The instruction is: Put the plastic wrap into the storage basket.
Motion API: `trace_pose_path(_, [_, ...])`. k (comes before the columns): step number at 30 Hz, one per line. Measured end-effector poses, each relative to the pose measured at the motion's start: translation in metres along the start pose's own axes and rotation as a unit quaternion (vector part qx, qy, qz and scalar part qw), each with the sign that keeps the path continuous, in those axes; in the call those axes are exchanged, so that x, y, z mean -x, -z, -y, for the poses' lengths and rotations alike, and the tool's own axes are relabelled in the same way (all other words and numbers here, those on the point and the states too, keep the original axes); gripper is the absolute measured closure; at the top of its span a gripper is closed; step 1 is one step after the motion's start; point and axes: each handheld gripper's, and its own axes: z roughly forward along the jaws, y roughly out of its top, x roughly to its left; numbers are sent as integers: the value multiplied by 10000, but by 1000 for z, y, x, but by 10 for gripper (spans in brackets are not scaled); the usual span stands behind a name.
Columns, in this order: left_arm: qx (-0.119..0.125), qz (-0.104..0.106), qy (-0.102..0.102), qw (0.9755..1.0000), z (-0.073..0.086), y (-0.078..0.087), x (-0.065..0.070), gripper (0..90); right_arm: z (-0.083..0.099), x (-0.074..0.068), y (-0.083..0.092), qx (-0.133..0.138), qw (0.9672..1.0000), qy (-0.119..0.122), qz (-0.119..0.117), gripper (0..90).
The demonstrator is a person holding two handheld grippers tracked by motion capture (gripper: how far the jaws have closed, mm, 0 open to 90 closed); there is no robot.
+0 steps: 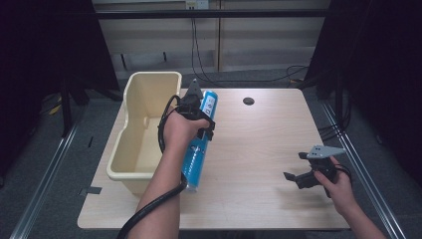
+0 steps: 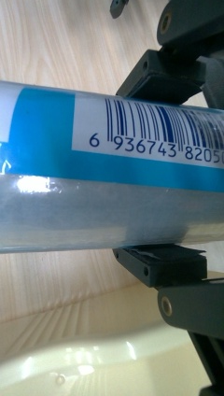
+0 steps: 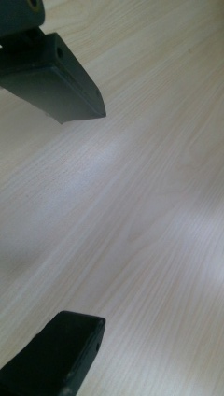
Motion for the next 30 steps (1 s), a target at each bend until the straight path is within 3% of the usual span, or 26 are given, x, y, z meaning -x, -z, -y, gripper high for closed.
trace_pose_path(7, [35,-3,73,10000,-1,18,-2,322,-1,1,0,22,10000,-36,-13,18])
trace_pose_path(12, [-19,108,124,9999,0,29,-4,322,-2,0,-1,46,10000,7,-64,17])
trace_pose_path(14, [14,44,142,9999,-2,34,-5,322,-2,0,-2,17,10000,17,-22,17])
trace_pose_path(30, [-37,81,226,9997,1,49,-13,322,0,1,3,79,10000,9,-20,17])
